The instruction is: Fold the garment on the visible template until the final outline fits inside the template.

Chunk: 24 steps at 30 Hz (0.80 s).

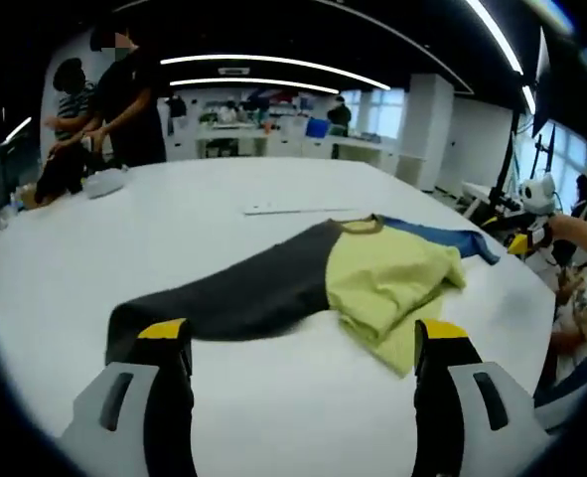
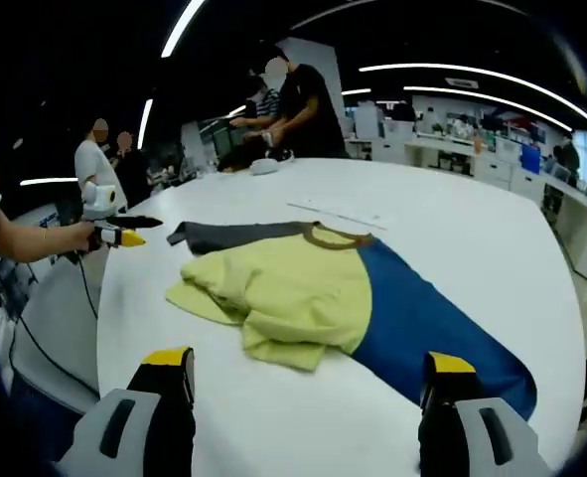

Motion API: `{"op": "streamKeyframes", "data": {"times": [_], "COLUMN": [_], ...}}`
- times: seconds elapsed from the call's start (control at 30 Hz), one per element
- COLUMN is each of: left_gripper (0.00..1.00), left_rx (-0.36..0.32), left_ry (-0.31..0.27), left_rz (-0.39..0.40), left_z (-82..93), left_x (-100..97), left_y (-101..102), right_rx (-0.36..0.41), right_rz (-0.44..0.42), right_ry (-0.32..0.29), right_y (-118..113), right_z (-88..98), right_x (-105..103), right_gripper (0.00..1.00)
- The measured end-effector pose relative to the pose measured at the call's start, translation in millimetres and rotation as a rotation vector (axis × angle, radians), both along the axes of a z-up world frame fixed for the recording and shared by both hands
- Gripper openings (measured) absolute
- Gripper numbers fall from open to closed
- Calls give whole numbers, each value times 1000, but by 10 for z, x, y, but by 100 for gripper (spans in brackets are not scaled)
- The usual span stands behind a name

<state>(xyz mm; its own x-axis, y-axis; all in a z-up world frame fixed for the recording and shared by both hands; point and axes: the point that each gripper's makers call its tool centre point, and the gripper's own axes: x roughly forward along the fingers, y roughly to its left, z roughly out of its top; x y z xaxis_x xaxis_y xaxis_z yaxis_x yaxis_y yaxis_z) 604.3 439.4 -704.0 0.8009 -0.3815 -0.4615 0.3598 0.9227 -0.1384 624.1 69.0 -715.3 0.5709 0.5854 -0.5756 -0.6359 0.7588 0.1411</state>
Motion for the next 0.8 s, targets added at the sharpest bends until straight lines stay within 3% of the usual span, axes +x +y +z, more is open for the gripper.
{"op": "streamKeyframes", "data": {"times": [0.17, 0.33, 0.47, 0.6, 0.8], "left_gripper": [83, 77, 67, 61, 51], "left_rx": [-27, -40, -3, -8, 68], "left_ry": [4, -8, -3, 4, 41], "left_rz": [-23, -25, -53, -52, -37], "left_z": [-45, -89, -194, -266, -474], "left_x": [-54, -58, -92, -116, -162], "left_y": [-219, -375, -517, -624, -638], "right_rx": [-14, -14, -60, -69, -124], "right_rz": [27, 38, 55, 55, 93], "right_ry": [-5, -13, -49, -68, -106], "right_y": [80, 158, 200, 221, 299], "right_z": [-93, -166, -236, -293, -416], "right_x": [-82, -123, -121, -75, -3], "right_gripper": [89, 78, 67, 54, 42]}}
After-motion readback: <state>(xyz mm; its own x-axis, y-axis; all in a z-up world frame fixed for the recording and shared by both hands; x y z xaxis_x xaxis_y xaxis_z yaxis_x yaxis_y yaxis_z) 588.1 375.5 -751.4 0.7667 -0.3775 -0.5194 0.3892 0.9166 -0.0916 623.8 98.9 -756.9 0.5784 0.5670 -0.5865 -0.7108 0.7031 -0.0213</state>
